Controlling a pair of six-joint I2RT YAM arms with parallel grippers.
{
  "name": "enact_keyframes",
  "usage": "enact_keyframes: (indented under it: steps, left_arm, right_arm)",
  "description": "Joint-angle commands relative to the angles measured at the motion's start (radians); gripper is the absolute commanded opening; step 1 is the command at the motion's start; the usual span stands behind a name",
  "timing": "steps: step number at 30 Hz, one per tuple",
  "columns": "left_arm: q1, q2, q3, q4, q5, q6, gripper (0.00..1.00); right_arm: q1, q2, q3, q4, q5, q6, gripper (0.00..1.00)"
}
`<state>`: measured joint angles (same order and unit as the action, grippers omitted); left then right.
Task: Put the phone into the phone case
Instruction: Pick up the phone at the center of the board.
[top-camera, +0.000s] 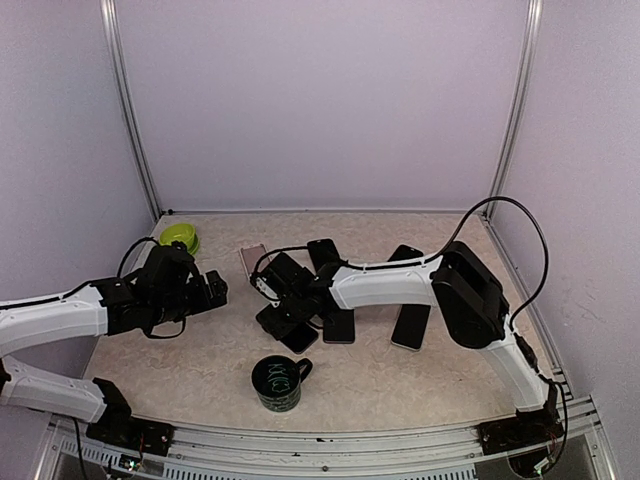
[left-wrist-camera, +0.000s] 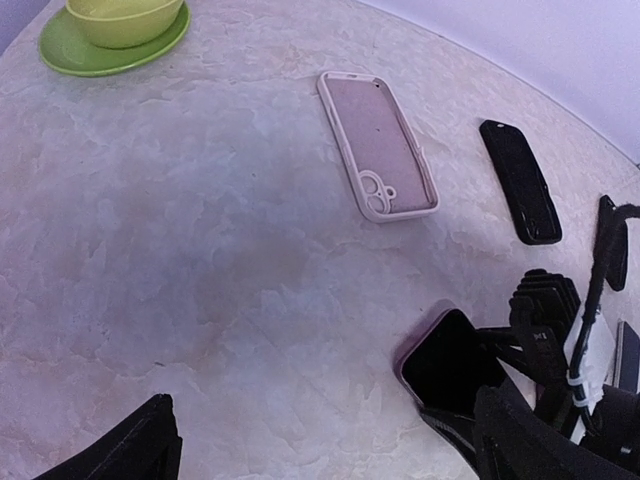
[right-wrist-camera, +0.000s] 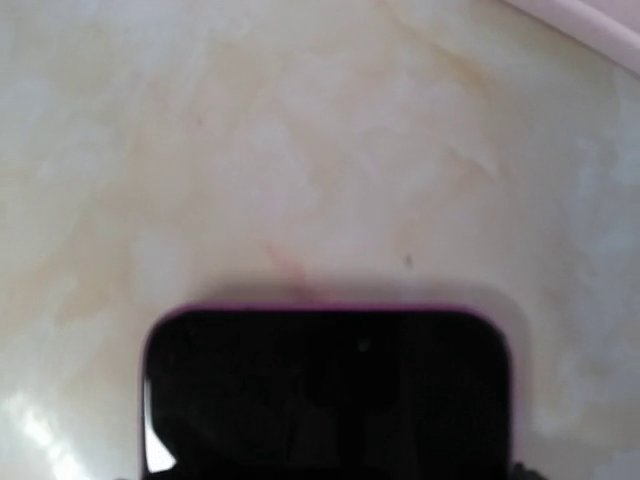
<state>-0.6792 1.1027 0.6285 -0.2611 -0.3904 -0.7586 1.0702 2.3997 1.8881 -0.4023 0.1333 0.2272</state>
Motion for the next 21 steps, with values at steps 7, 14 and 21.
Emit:
enact_keyframes:
  steps: [7, 14, 21]
  left_arm:
    - [0.012, 0.039, 0.017, 0.045, 0.069, 0.024, 0.99]
    - [0.013, 0.063, 0.025, 0.098, 0.143, 0.035, 0.99]
    - [0.013, 0.055, 0.019, 0.182, 0.229, 0.057, 0.99]
  right_arm:
    - [-0.001, -0.22, -0.22, 0.225, 0.027, -0.139, 0.4]
    - [0.011, -0.338, -0.356, 0.341, 0.051, -0.195, 0.4]
    - [0.034, -0.423, -0.454, 0.425, 0.032, -0.264, 0.41]
